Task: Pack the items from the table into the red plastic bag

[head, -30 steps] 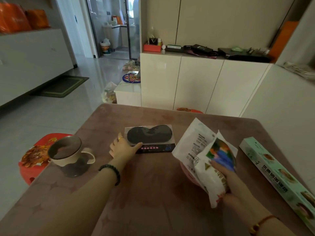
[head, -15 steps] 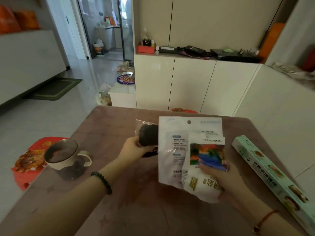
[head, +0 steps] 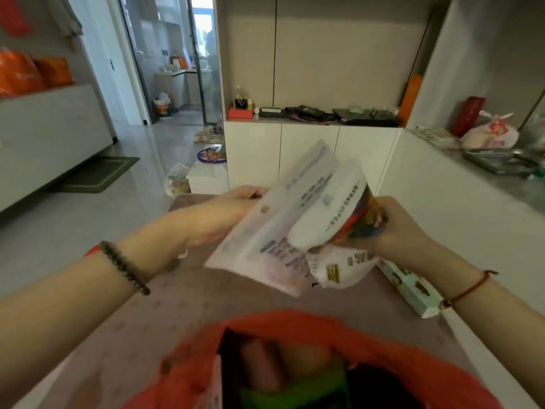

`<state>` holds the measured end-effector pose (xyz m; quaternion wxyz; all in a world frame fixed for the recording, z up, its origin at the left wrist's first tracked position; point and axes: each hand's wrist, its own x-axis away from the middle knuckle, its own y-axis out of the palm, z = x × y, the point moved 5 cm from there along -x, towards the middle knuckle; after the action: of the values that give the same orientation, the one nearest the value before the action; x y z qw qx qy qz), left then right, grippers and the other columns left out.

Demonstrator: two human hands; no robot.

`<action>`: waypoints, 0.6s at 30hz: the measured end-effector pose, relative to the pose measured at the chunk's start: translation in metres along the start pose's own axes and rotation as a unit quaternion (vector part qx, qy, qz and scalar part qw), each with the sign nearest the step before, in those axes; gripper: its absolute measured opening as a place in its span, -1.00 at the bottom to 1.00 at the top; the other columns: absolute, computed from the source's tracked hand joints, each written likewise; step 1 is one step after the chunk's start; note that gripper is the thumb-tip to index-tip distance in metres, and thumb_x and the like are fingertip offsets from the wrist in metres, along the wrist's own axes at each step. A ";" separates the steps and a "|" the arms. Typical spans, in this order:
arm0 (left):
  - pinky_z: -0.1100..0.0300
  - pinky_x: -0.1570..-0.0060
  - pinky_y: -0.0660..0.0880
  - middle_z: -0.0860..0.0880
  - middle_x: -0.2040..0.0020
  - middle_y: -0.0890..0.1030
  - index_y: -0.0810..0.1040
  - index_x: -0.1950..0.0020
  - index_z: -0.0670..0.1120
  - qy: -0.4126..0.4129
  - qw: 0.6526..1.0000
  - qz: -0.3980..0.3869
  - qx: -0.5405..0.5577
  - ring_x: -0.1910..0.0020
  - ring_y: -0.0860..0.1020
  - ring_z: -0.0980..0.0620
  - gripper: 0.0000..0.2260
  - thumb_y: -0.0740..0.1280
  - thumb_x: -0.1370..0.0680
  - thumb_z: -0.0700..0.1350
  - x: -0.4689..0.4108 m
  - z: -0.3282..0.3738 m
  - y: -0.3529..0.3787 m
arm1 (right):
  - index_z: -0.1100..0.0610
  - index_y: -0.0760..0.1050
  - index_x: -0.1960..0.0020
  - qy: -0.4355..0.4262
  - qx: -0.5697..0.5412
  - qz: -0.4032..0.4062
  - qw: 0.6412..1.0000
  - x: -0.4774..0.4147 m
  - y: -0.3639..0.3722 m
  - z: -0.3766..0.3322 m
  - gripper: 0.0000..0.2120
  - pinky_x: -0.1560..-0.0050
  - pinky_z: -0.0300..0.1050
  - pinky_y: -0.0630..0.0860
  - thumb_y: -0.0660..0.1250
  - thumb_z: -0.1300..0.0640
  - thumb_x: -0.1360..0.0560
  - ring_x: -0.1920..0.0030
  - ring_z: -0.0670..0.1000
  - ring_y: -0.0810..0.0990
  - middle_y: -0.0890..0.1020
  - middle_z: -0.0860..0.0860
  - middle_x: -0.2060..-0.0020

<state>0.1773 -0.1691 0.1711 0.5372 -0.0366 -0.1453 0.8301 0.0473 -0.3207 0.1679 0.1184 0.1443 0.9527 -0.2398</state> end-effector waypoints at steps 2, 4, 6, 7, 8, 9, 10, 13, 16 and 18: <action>0.20 -0.06 0.53 0.14 0.07 0.70 0.65 0.04 0.21 0.003 0.995 -0.022 0.098 0.04 0.63 0.15 -0.61 0.20 -0.33 0.36 0.036 0.007 0.017 | -0.05 0.57 0.12 -0.019 -0.038 0.088 0.995 0.028 -0.018 -0.017 -0.74 0.23 -0.40 0.56 0.49 0.18 -0.24 0.19 -0.26 0.66 0.68 -0.29 0.32; 0.16 -0.26 0.37 0.15 -0.20 0.58 0.44 -0.23 0.26 -0.033 0.998 -0.039 0.029 -0.17 0.54 0.19 -0.27 0.06 -0.18 0.58 0.070 -0.009 0.037 | -0.08 0.55 0.14 -0.035 -0.081 0.171 0.981 0.061 -0.032 -0.031 -0.73 0.26 -0.42 0.55 0.49 0.17 -0.22 0.22 -0.28 0.65 0.67 -0.32 0.33; 0.23 -0.39 0.17 0.21 -0.39 0.33 0.20 -0.44 0.19 -0.090 0.989 -0.046 -0.104 -0.37 0.31 0.23 -0.05 0.06 -0.13 0.59 0.101 -0.033 0.059 | -0.15 0.53 0.12 -0.047 -0.078 0.250 0.964 0.097 -0.042 -0.044 -0.64 0.21 -0.42 0.55 0.51 -0.03 -0.11 0.17 -0.30 0.64 0.66 -0.35 0.27; 0.28 -0.39 0.13 0.23 -0.41 0.24 0.08 -0.49 0.13 -0.098 0.978 -0.046 -0.177 -0.38 0.24 0.25 -0.04 0.06 -0.17 0.54 0.113 -0.039 0.069 | -0.19 0.51 0.07 -0.055 -0.059 0.280 0.957 0.114 -0.043 -0.053 -0.56 0.17 -0.43 0.55 0.51 -0.12 -0.07 0.10 -0.32 0.63 0.66 -0.36 0.20; 0.29 -0.38 0.17 0.21 -0.41 0.24 0.02 -0.52 0.07 -0.097 0.958 -0.039 -0.267 -0.38 0.25 0.24 -0.03 0.07 -0.20 0.51 0.123 -0.043 0.075 | -0.22 0.47 0.00 -0.069 -0.032 0.296 0.952 0.129 -0.041 -0.063 -0.47 0.10 -0.45 0.54 0.53 -0.17 -0.06 0.01 -0.33 0.60 0.65 -0.34 0.10; 0.24 -0.36 0.27 0.14 -0.41 0.31 0.06 -0.51 0.00 -0.091 0.929 -0.017 -0.359 -0.37 0.33 0.17 -0.02 0.11 -0.22 0.50 0.127 -0.051 0.077 | -0.19 0.41 -0.12 -0.085 0.000 0.296 0.951 0.141 -0.037 -0.074 -0.35 0.04 -0.47 0.51 0.55 -0.15 -0.08 -0.07 -0.35 0.55 0.60 -0.32 -0.02; 0.14 -0.28 0.39 0.05 -0.34 0.44 0.20 -0.46 -0.05 -0.087 0.900 0.013 -0.428 -0.31 0.43 0.06 -0.09 0.17 -0.26 0.46 0.126 -0.056 0.074 | -0.07 0.34 -0.27 -0.103 0.013 0.293 0.951 0.151 -0.030 -0.082 -0.21 -0.01 -0.51 0.47 0.58 -0.06 -0.11 -0.13 -0.40 0.49 0.54 -0.32 -0.13; 0.01 0.03 0.52 -0.17 0.00 0.62 0.50 0.02 -0.17 -0.052 0.838 0.129 -0.528 -0.02 0.58 -0.18 -0.68 0.27 -0.50 0.10 0.113 -0.056 0.062 | 0.32 0.17 -0.39 -0.141 0.027 0.291 0.946 0.177 -0.001 -0.086 -0.02 0.05 -0.67 0.35 0.59 0.24 -0.09 -0.04 -0.61 0.38 0.44 -0.63 -0.01; 0.08 0.13 0.45 -0.25 0.13 0.63 0.47 0.27 -0.17 -0.016 0.863 0.209 -0.459 0.10 0.58 -0.21 -0.77 0.29 -0.53 -0.08 0.099 -0.053 0.046 | 0.11 0.49 -0.12 -0.187 0.130 0.275 0.934 0.189 0.040 -0.078 -0.54 0.07 -0.62 0.37 0.42 0.14 -0.23 0.02 -0.56 0.44 0.53 -0.50 0.06; 0.23 0.15 0.45 -0.17 0.15 0.62 0.57 0.13 -0.22 0.006 0.887 0.207 -0.413 0.13 0.57 -0.12 -0.91 0.32 -0.50 -0.20 0.093 -0.053 0.035 | 0.07 0.52 -0.05 -0.219 0.175 0.231 0.932 0.185 0.069 -0.063 -0.66 0.00 -0.45 0.49 0.37 0.16 -0.27 -0.03 -0.41 0.53 0.60 -0.29 0.05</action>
<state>0.1185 -0.0878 0.1194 0.2902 -0.2894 -0.4613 0.7869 -0.1120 -0.1914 0.1388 0.3493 0.3226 0.7864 -0.3943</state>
